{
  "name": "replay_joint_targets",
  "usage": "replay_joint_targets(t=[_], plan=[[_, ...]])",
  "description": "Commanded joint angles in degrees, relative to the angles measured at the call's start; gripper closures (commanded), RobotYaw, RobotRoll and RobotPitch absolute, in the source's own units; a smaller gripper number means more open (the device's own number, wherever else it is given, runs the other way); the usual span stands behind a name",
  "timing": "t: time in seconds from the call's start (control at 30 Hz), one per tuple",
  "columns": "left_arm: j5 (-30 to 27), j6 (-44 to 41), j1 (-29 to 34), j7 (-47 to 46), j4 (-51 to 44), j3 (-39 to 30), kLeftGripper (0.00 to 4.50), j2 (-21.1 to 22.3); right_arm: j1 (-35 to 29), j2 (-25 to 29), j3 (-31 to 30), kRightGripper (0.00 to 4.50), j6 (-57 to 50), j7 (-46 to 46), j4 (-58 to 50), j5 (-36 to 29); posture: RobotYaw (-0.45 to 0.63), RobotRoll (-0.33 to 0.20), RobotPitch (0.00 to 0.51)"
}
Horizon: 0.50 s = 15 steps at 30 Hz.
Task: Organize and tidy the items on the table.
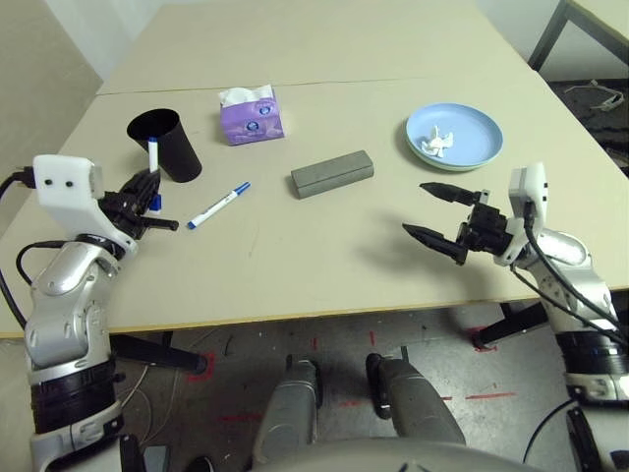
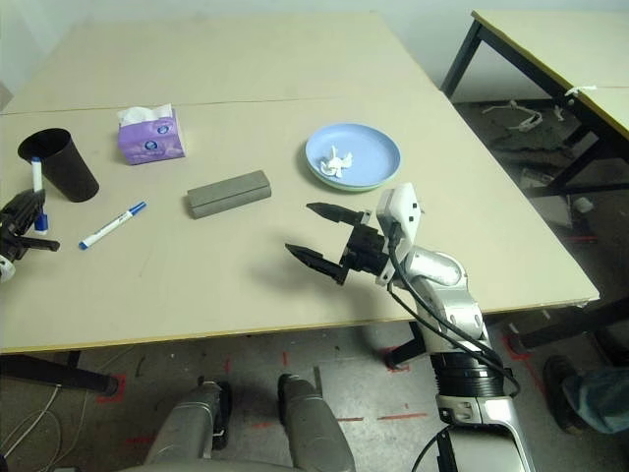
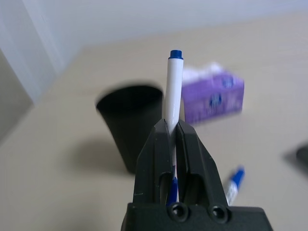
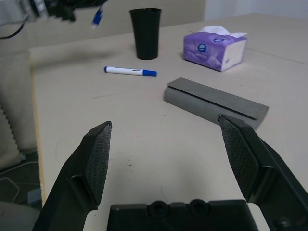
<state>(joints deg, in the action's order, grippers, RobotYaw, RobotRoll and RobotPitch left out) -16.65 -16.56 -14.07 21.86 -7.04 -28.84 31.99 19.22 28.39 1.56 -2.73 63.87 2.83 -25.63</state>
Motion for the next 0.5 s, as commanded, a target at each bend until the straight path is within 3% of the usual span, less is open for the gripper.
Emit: replay_joint_targets(t=[0.03,0.23,0.5], plan=[[1.3,3.5,-3.9,-0.5,6.1,0.5,4.49,2.2,-0.1,0.4,-0.4,0.00,0.3,0.5,0.0,0.4,-0.07,0.000,0.193],[5.4,13.8,-16.3,0.8,24.2,4.4,4.49,6.3,-0.6,0.3,-0.7,0.00,-0.2,0.0,-1.1,0.3,-0.08,0.000,0.195],[8.4,28.4,-26.9,4.3,46.7,8.2,4.49,9.7,-2.6,1.3,-0.3,0.00,-0.8,-0.1,-3.3,-0.2,-0.10,0.000,0.194]])
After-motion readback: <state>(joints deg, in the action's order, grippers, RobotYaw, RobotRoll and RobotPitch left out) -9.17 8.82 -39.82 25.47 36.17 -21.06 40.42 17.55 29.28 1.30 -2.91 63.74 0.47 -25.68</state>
